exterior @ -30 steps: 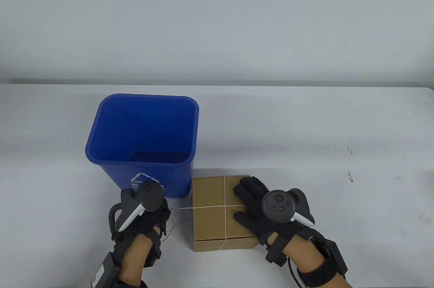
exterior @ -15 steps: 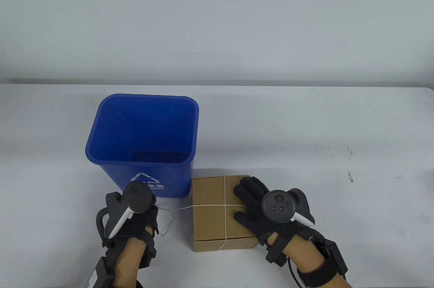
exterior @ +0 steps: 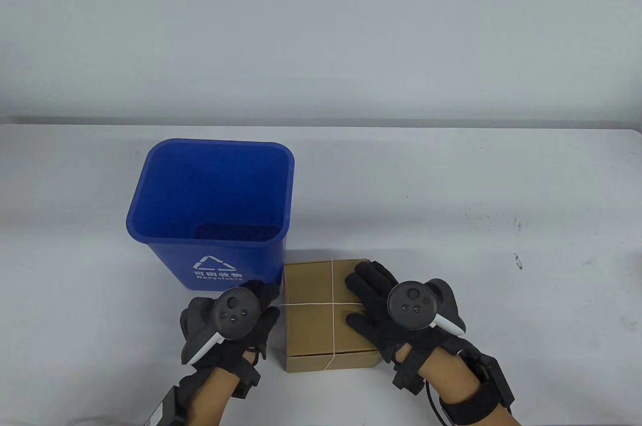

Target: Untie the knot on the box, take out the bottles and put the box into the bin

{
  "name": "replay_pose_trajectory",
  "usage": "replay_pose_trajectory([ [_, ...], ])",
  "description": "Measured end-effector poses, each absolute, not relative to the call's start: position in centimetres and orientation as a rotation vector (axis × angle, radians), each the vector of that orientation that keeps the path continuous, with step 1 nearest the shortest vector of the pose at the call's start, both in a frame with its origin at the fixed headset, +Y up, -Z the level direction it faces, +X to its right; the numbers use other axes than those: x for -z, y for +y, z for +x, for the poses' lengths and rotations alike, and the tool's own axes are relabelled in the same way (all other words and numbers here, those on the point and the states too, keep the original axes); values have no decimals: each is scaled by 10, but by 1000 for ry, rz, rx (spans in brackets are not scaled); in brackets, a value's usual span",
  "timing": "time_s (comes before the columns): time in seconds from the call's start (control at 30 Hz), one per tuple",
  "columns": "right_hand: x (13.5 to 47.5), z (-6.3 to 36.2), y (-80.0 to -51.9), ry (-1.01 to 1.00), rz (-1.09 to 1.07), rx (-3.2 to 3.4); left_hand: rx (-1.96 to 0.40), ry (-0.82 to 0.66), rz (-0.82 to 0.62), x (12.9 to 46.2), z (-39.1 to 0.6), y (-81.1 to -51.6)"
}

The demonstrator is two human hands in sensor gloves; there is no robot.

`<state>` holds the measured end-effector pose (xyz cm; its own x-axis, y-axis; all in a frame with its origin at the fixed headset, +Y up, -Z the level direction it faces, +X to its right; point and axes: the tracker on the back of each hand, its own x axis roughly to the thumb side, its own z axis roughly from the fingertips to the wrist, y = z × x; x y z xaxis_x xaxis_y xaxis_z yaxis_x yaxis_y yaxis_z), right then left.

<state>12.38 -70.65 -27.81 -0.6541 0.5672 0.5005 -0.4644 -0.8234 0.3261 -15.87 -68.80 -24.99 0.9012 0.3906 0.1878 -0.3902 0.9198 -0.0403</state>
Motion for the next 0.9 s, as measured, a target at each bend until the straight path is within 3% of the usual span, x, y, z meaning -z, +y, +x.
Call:
replay_pose_trajectory([
  [0.33,278,124,-707,226,810,-2422,-385,-169,-76,258,-161,-699],
  [0.53,278,124,-707,226,810,-2422,-375,-27,-219,264,-188,-704],
  [0.9,278,124,-707,226,810,-2422,-365,208,-254,272,-235,-713],
])
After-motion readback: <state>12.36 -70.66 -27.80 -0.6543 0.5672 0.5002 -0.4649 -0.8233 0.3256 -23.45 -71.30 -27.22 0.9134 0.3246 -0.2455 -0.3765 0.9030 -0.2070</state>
